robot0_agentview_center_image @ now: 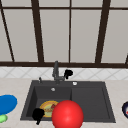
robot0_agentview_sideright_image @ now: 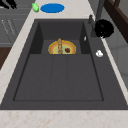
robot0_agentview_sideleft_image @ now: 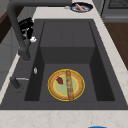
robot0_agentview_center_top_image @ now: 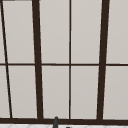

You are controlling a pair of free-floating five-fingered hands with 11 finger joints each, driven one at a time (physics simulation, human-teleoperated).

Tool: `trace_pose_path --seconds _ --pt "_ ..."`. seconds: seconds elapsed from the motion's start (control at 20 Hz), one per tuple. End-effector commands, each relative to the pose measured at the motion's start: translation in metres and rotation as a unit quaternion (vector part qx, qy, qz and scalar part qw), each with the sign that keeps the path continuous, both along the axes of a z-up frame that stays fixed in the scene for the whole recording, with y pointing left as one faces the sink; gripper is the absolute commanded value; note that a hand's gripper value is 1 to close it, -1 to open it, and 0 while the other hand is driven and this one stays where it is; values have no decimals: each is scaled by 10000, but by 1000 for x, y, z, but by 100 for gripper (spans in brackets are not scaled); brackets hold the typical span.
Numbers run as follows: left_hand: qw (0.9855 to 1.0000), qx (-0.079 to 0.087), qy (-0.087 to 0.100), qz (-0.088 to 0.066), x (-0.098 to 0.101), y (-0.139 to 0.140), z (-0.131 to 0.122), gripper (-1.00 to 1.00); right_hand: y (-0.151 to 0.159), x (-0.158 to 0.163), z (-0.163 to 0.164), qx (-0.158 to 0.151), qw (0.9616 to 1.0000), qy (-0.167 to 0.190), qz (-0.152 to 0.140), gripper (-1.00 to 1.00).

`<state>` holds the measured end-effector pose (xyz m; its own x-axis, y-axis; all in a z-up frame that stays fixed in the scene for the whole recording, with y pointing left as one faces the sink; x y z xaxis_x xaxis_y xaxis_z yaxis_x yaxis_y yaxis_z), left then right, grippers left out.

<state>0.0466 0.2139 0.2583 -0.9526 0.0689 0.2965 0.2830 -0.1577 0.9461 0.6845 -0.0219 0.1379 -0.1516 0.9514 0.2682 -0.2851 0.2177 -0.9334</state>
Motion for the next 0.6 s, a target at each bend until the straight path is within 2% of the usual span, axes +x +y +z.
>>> trace_pose_path --seconds 0.0,0.05,0.1,0.25,0.35,0.55 --pt "10000 0 0 0 0 0 0 0 0 0 0 0 10000 -3 0 100" --pt "10000 0 0 0 0 0 0 0 0 0 0 4 10000 -9 -2 100" --pt "10000 0 0 0 0 0 0 0 0 0 0 -75 10000 -29 -4 -100" --pt "10000 0 0 0 0 0 0 0 -5 -2 15 -338 9993 -110 72 -100" --pt "10000 0 0 0 0 0 0 0 -14 -8 21 -251 9992 114 294 -100" --pt "10000 0 0 0 0 0 0 0 -29 -26 31 -181 9982 133 547 -100"
